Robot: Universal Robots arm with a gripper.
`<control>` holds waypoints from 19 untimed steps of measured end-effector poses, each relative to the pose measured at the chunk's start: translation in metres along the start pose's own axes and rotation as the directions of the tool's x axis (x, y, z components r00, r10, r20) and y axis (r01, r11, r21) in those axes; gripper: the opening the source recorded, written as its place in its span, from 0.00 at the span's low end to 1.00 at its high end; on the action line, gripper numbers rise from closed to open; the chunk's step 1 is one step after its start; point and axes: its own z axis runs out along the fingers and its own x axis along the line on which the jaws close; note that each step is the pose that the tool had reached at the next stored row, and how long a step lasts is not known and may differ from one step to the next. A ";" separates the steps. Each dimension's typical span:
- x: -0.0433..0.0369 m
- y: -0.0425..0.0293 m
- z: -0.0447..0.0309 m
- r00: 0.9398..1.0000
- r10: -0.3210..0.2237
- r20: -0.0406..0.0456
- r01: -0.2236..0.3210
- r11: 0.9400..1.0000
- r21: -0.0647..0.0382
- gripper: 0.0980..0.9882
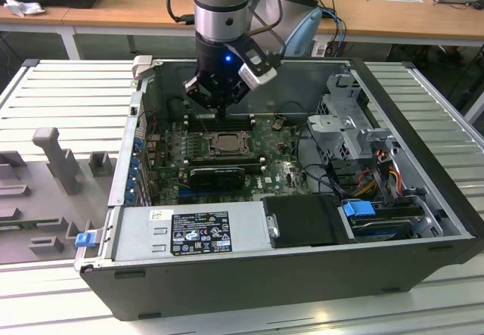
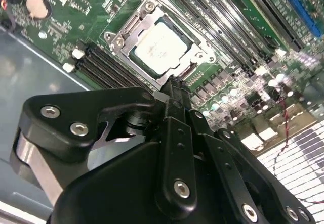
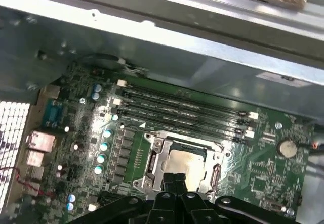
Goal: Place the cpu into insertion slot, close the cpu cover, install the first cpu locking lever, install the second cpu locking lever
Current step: 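Install the first cpu locking lever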
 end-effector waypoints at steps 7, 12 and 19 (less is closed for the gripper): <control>0.0122 0.0026 -0.0001 1.000 0.028 0.002 -0.028 1.000 0.001 0.01; 0.0213 0.0044 0.0002 0.998 0.058 0.003 -0.058 0.998 0.002 0.01; 0.0357 0.0074 0.0013 0.993 0.115 0.006 -0.115 0.993 0.004 0.01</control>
